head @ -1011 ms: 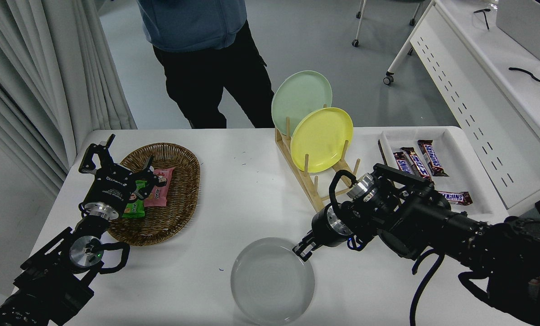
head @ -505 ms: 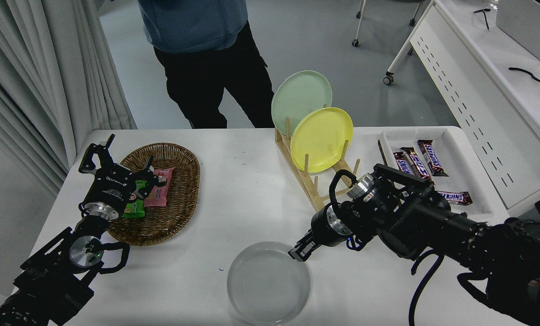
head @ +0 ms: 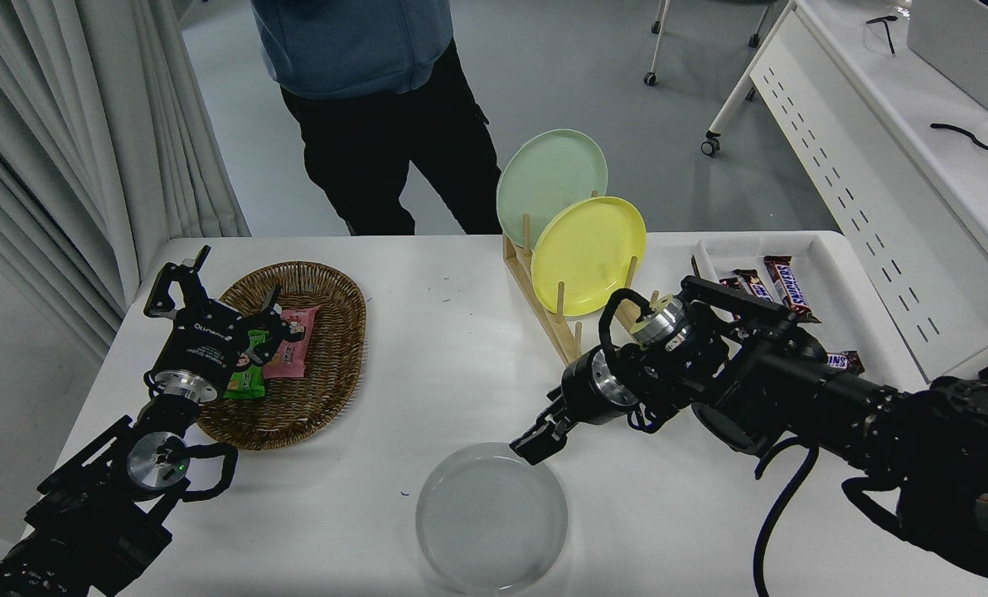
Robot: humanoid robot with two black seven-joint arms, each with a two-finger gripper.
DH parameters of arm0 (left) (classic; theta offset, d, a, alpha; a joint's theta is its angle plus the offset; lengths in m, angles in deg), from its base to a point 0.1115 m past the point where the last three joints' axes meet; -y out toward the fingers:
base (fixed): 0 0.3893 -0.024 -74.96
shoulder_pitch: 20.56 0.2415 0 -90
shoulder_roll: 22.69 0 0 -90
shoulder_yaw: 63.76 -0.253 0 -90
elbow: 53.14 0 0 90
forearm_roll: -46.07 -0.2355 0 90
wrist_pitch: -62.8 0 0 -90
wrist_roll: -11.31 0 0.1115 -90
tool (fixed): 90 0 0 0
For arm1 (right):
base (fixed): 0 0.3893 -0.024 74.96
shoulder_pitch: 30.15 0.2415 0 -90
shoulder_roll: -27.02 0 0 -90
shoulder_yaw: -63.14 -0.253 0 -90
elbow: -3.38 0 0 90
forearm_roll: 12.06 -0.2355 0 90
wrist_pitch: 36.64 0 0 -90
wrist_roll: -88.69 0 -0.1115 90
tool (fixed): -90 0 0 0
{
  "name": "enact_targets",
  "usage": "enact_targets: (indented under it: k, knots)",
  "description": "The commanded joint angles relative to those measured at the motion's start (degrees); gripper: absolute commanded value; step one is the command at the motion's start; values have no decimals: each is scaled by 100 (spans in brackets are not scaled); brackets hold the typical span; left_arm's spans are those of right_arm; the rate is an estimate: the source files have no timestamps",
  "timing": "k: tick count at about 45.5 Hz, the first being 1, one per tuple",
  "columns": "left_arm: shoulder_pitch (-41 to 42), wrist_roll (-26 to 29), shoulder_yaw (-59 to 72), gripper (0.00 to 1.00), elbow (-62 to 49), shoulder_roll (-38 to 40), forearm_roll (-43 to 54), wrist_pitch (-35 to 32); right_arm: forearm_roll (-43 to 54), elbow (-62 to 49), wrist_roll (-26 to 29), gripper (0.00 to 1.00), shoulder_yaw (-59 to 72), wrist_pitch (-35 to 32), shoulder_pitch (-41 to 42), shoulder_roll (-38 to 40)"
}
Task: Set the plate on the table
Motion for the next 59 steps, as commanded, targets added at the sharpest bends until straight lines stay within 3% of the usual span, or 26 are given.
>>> enact_targets:
  k: [1, 6, 11, 20, 26, 36, 44, 50, 59]
  knots:
    - [0, 0, 3, 100, -3, -2, -1, 0, 851, 357, -18, 99, -78, -1944, 305, 330]
    - [0, 0, 3, 100, -3, -2, 7, 0, 1553, 217, -106, 99, -271, -2682, 340, 418]
    - [0, 0, 3, 100, 6, -2, 8, 0, 2494, 138, -562, 99, -930, -3140, 279, 462]
    - [0, 0, 3, 100, -3, -2, -1, 0, 3997, -125, -1134, 99, -1668, -3150, 226, 480]
    - [0, 0, 3, 100, 6, -2, -1, 0, 4323, -442, -1573, 99, -2231, -3158, 77, 480]
    - [0, 0, -6, 100, -3, -2, -1, 0, 4605, -460, -3444, 99, -2478, -3220, -117, 515]
    - [0, 0, -6, 100, 6, -2, 7, 0, 4746, -837, -4368, 99, -2828, -3220, -433, 559]
    - [0, 0, 3, 100, 6, -2, -1, 0, 4763, -1014, -4430, 99, -3558, -3255, -863, 682]
    - [0, 0, 3, 100, 6, -2, -1, -9, 5044, -768, -4413, 99, -3559, -3220, -1391, 1121]
